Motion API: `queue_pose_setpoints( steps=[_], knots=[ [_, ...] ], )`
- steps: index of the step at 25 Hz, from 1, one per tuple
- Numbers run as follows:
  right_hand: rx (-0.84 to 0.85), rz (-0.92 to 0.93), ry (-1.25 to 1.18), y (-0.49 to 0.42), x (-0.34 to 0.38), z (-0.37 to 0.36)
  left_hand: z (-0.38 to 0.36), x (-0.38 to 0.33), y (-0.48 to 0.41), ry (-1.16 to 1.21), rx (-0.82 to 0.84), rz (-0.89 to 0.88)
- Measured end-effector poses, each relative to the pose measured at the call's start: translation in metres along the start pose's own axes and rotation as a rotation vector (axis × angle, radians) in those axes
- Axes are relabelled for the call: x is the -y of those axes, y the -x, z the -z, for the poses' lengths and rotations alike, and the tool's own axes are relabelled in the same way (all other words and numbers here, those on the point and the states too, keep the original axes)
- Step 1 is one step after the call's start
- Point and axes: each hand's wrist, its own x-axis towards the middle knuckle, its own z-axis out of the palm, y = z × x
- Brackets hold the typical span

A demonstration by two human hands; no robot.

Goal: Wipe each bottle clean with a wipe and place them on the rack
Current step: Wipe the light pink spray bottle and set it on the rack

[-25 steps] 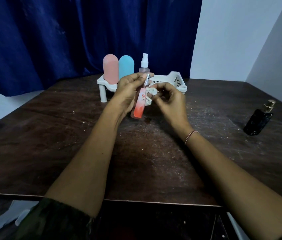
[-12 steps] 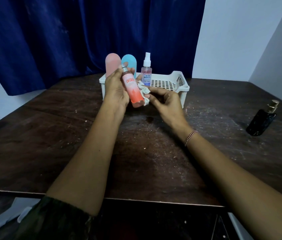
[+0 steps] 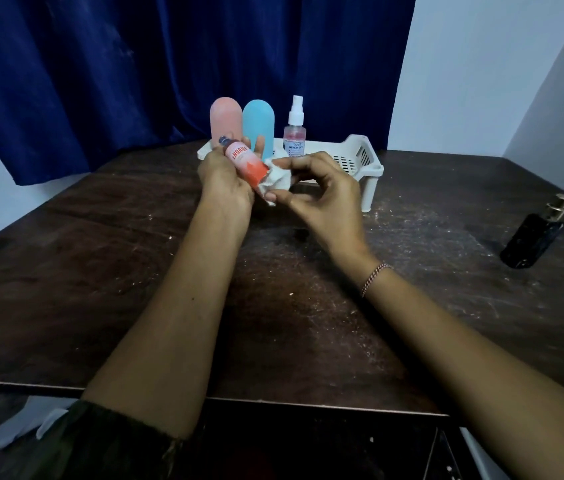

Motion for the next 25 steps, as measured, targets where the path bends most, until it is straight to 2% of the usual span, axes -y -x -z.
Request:
queue_pose_setpoints(
  steps=[7,10,13,18,25],
  knots=[
    [0.001,0.19,0.303,0.005,0.002,0.006,-0.006,0.012,0.008,-0.129,0.051,-0.004],
    [-0.013,0.205,0.308,0.006,0.003,0.009,-0.006,0.016,0.013,-0.104,0.024,0.027],
    [-0.027,0.193,0.281,0.004,0.001,0.007,-0.005,0.019,0.017,-0.207,-0.005,-0.056],
    [0.023,0.157,0.191,0.005,0.0,0.009,-0.003,0.022,0.015,-0.28,0.1,-0.119],
    [-0.017,0.214,0.314,0.005,0.003,0.011,-0.004,0.03,0.011,-0.33,0.144,-0.001]
  ],
)
